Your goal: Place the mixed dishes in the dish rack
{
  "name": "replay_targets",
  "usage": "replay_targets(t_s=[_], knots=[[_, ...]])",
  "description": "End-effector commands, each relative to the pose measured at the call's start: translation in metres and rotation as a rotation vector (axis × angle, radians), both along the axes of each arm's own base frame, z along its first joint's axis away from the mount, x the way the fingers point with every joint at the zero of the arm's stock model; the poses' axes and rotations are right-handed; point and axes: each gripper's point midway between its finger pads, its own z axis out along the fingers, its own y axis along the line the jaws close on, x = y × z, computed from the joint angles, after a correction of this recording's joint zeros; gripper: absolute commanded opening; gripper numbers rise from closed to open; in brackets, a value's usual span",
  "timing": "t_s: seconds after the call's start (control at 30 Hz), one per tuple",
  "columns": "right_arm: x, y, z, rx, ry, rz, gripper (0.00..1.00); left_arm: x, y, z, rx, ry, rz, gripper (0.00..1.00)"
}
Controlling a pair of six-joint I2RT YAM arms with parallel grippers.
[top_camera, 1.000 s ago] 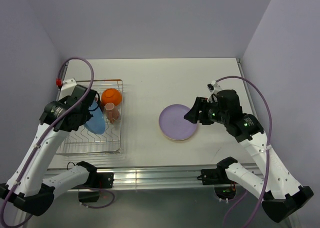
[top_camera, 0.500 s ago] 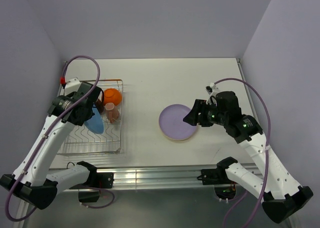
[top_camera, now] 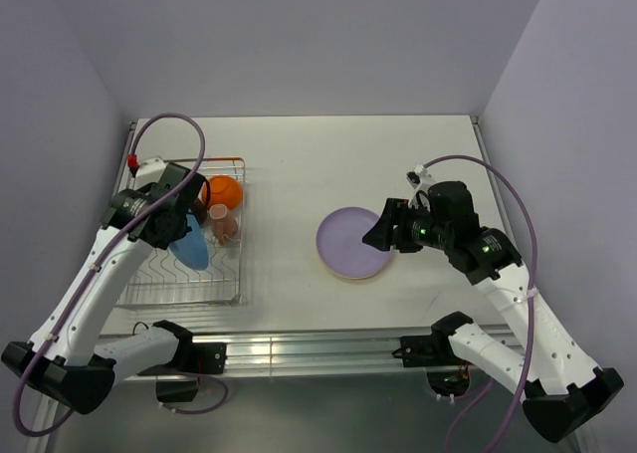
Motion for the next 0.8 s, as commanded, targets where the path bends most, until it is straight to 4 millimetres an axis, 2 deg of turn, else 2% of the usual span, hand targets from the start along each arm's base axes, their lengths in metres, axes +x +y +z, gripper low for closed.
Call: replay_targets(t_s=[0.0,0.23,0.5,0.63,0.77], knots=[[0.003,0.002,0.012,0.010,-0.058,0.015,0.68,0.006,-0.003,-0.001,0.000,-0.003,-0.021,0.00],[0.003,0.003,0.013,0.013,-0.057,0.020,0.68,0.010,-0.012,-0.017,-0.006,0.057,-0.062,0.00],[0.002,0.004,0.010,0.017,-0.054,0.025,0.68,0.008,-0.013,-0.020,-0.005,0.080,-0.068,0.00],[0.003,0.005,0.010,0.017,-0.052,0.027,0.68,0.006,-0.005,-0.008,0.015,0.037,-0.022,0.00],[0.003,0.005,0.011,0.022,-0.053,0.026,0.68,0.001,0.007,0.016,0.016,-0.062,0.047,0.00]])
